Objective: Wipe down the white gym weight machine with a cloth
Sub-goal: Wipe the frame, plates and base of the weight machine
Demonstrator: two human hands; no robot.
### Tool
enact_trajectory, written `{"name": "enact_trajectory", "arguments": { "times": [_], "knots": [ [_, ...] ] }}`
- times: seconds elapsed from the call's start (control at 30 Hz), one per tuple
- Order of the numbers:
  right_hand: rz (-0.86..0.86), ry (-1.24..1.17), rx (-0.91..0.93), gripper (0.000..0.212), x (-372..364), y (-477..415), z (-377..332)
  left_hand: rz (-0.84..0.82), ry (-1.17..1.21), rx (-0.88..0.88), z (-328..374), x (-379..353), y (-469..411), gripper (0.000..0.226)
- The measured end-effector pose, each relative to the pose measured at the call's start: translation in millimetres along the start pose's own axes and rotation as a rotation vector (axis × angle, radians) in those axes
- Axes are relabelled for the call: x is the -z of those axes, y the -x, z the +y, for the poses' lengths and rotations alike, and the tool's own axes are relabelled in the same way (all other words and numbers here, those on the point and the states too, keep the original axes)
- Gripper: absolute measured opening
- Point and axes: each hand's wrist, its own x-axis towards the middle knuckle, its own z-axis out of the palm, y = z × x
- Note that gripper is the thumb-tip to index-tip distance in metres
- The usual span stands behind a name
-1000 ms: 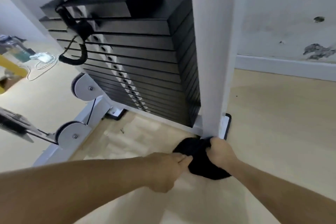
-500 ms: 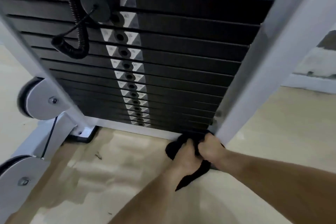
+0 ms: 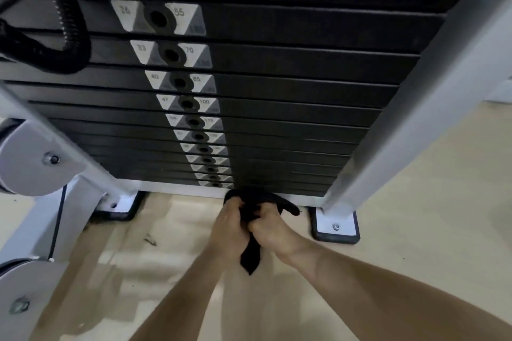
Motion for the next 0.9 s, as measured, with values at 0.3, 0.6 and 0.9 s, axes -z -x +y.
{"name": "enact_trajectory", "arguments": {
  "times": [0.3,0.6,0.9],
  "knots": [
    [0.322,-0.255,-0.127,0.027,79.3,42.2,40.2,-0.195,-0.309,-0.225,81.9,-81.7,7.2,0.047],
    [-0.226,-0.141,-0.042,0.031,-15.6,10.4,-31.9,-0.043,-0.485,0.167,-28.2,22.6,5.3,0.058],
    [0.251,-0.816,-0.406,0.028,54.6,9.9,38.8,-0.529,-0.376,0.114,37.5,18.9,29.2,0.078]
  ]
}}
